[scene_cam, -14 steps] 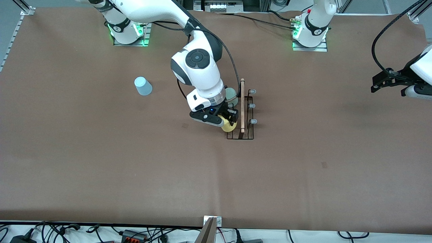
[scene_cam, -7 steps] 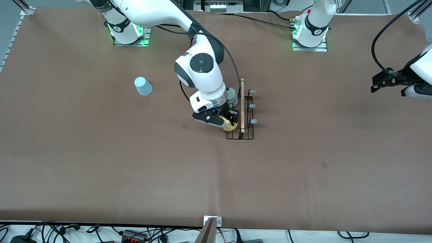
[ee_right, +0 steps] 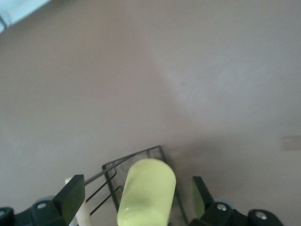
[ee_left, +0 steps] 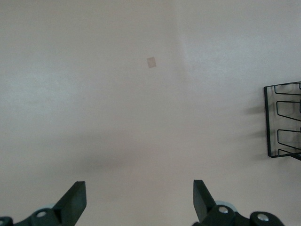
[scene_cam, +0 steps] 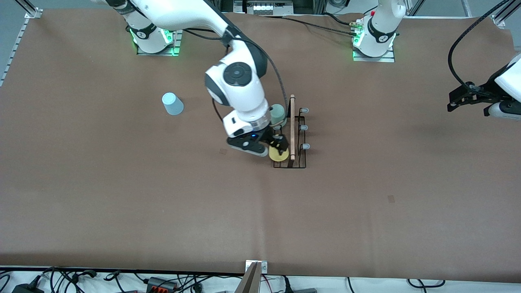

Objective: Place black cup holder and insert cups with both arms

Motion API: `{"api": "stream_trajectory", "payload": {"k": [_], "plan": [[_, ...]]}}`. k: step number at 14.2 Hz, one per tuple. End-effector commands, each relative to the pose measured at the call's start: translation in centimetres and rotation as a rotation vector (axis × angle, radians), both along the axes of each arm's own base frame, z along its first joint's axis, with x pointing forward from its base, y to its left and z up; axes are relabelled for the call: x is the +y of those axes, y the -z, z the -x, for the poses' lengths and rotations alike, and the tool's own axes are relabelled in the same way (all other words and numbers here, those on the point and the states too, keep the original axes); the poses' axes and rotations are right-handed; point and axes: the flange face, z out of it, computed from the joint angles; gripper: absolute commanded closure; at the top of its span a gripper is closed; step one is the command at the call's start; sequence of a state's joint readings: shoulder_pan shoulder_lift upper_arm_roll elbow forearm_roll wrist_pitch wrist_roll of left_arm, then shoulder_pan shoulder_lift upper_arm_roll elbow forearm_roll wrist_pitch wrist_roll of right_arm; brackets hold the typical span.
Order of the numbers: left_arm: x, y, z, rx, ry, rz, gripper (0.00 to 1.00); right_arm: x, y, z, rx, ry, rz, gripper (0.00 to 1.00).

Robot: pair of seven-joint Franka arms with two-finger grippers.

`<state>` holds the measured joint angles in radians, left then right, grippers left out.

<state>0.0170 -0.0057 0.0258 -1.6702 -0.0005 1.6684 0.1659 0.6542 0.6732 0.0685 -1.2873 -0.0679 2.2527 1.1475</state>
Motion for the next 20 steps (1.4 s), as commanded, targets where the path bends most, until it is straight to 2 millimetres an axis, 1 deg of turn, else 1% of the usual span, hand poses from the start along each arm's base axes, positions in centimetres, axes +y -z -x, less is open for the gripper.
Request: {"api": "stream_trajectory", "payload": {"k": [1,2,3,4,6,7,8,9,10,11,12,13,14,15,16,17,18,20], "plan": [[0.1,-0.7,0.1,-0.003,-0.002,0.019,0.00,-9.6,-7.6,-2.1,0.045,-0.036,0.097,0.00],[0.1,-0.7,0.1,-0.003,-0.002,0.019,0.00,-13.1,-9.6,-2.7,0.055,-0.083,0.126,0.00],[0.1,-0.7,0.1,-0.003,-0.002,0.019,0.00,-16.9,-11.8,-3.4,0.064,-0.112,0.147,0.00],[0.1,-0.7,0.1,-0.003,-0.002,0.019,0.00,-20.5,-13.8,-3.7,0.087,-0.137,0.167,0.00],[0.1,-0.7,0.1,-0.003,-0.003,0.019,0.00,-27.6,-17.1,-4.0,0.121,-0.176,0.209,0.00],[0.1,-0.7,0.1,-0.003,-0.002,0.019,0.00,-30.2,-17.6,-4.0,0.162,-0.206,0.233,0.00],[0.1,-0.7,0.1,-0.003,-0.002,0.019,0.00,-34.3,-18.8,-3.9,0.188,-0.231,0.242,0.00],[0.1,-0.7,0.1,-0.003,-0.002,0.019,0.00,-37.4,-19.3,-4.0,0.205,-0.254,0.251,0.00],[0.1,-0.7,0.1,-0.003,-0.002,0.019,0.00,-40.5,-20.3,-3.7,0.216,-0.258,0.258,0.00],[0.1,-0.7,0.1,-0.003,-0.002,0.019,0.00,-43.5,-21.1,-3.6,0.210,-0.245,0.261,0.00],[0.1,-0.7,0.1,-0.003,-0.002,0.019,0.00,-45.7,-22.2,-2.8,0.211,-0.254,0.259,0.00],[0.1,-0.7,0.1,-0.003,0.000,0.019,0.00,-47.0,-22.9,-1.9,0.235,-0.279,0.259,0.00],[0.1,-0.6,0.1,-0.002,0.000,0.019,0.00,-47.6,-23.1,-1.4,0.253,-0.316,0.261,0.00],[0.1,-0.7,0.1,-0.003,0.000,0.019,0.00,-47.6,-22.7,-1.2,0.272,-0.361,0.262,0.00],[0.2,-0.7,0.1,-0.003,-0.002,0.019,0.00,-47.2,-21.6,-1.2,0.286,-0.379,0.260,0.00],[0.2,-0.7,0.1,-0.003,-0.002,0.019,0.00,-47.2,-21.6,-1.1,0.284,-0.382,0.251,0.00],[0.2,-0.7,0.1,-0.003,-0.002,0.019,0.00,-46.8,-22.1,-0.5,0.277,-0.386,0.221,0.00],[0.2,-0.7,0.1,-0.003,-0.002,0.019,0.00,-46.7,-21.8,0.3,0.275,-0.390,0.211,0.00]]}}
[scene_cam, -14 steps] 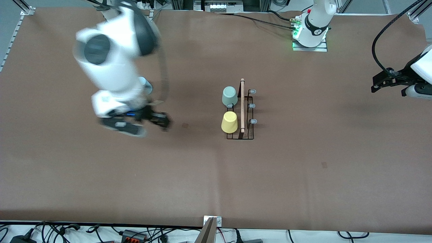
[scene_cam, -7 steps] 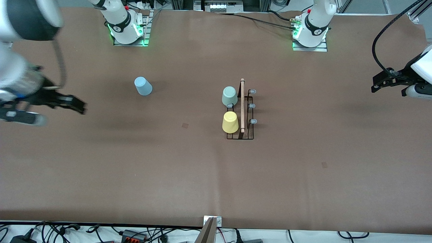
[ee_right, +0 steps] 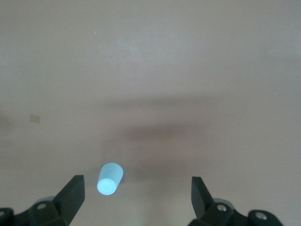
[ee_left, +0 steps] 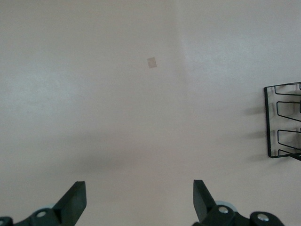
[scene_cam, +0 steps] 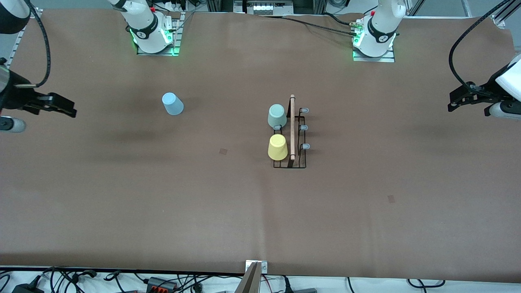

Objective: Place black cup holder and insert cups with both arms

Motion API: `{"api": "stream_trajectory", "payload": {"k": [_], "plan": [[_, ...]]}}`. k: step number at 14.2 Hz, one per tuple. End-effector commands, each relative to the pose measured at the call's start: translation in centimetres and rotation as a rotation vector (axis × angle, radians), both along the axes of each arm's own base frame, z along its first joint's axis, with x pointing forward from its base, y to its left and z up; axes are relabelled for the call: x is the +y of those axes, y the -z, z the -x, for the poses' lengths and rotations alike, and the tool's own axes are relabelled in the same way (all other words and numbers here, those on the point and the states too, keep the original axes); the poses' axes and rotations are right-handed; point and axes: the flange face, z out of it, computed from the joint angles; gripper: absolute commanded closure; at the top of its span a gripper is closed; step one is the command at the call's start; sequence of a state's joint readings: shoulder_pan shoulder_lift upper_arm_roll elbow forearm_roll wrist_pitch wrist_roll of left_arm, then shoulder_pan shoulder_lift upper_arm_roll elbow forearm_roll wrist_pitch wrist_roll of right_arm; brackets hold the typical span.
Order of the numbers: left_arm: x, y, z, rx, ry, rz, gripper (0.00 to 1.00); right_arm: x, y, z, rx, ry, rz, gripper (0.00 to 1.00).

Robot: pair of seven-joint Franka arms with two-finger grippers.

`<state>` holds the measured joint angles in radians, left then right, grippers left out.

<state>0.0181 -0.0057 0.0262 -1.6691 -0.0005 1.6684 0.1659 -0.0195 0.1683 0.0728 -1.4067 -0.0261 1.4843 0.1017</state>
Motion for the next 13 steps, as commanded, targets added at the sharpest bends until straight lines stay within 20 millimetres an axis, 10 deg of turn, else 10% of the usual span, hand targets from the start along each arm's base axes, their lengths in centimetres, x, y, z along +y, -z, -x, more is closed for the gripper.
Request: {"api": "stream_trajectory", "payload": {"k": [1,13], "plan": [[0.07,-0.63,0.08,-0.002,0.000,0.019,0.00,0.07,-0.33,2.10,-0.002,-0.020,-0.009,0.00],[0.16,-0.63,0.09,-0.002,-0.002,0.019,0.00,-0.84,-0.51,2.21,-0.004,-0.011,0.002,0.00]]}}
